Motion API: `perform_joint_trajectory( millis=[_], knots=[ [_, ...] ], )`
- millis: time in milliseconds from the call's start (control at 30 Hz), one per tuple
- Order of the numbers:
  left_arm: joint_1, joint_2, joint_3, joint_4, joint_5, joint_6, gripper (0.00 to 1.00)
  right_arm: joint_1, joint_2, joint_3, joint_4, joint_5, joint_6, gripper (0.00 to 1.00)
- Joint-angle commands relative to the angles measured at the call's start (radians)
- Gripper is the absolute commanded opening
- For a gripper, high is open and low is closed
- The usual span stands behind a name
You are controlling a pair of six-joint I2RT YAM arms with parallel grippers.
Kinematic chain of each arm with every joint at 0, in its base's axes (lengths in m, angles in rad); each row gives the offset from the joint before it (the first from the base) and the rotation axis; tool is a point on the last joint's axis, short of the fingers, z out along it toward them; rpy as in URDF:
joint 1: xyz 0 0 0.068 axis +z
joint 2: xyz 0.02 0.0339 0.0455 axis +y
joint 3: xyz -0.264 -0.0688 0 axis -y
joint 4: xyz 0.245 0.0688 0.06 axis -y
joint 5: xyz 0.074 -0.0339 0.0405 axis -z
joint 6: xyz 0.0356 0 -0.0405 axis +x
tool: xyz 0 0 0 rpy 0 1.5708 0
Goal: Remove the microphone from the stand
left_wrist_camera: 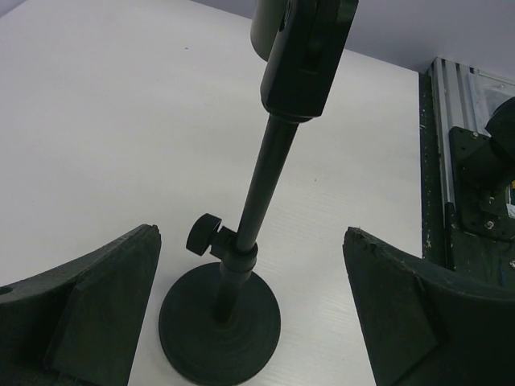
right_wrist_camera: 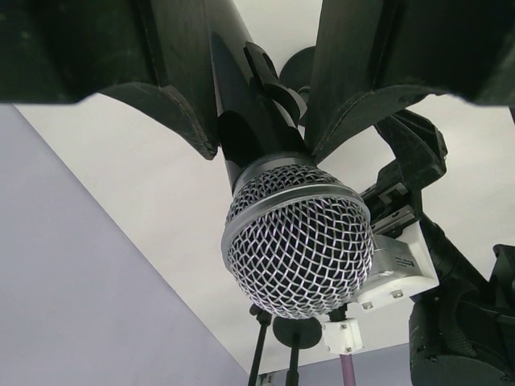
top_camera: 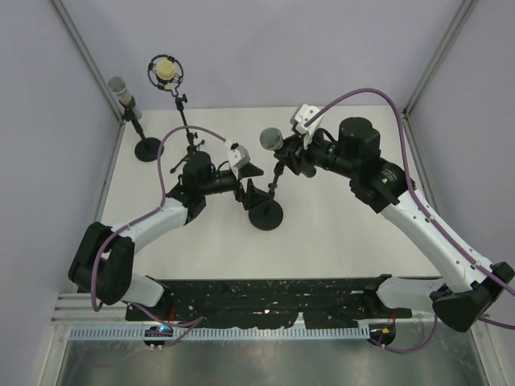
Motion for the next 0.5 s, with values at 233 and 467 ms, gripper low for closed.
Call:
perform_joint_trajectory(
  millis=[233,467],
  knots=[
    [-0.034,-0.007,0.029,0.072,0.111,-0.003,0.97,0.044,-0.029,0.023,0.034,-0.075,0.055,0.42],
    [-0.041,-0.005,0.046,0.040,0.114,0.011,0.72,0.044,-0.038,0.029,0.023,-0.156,0.058,0.44]
  ],
)
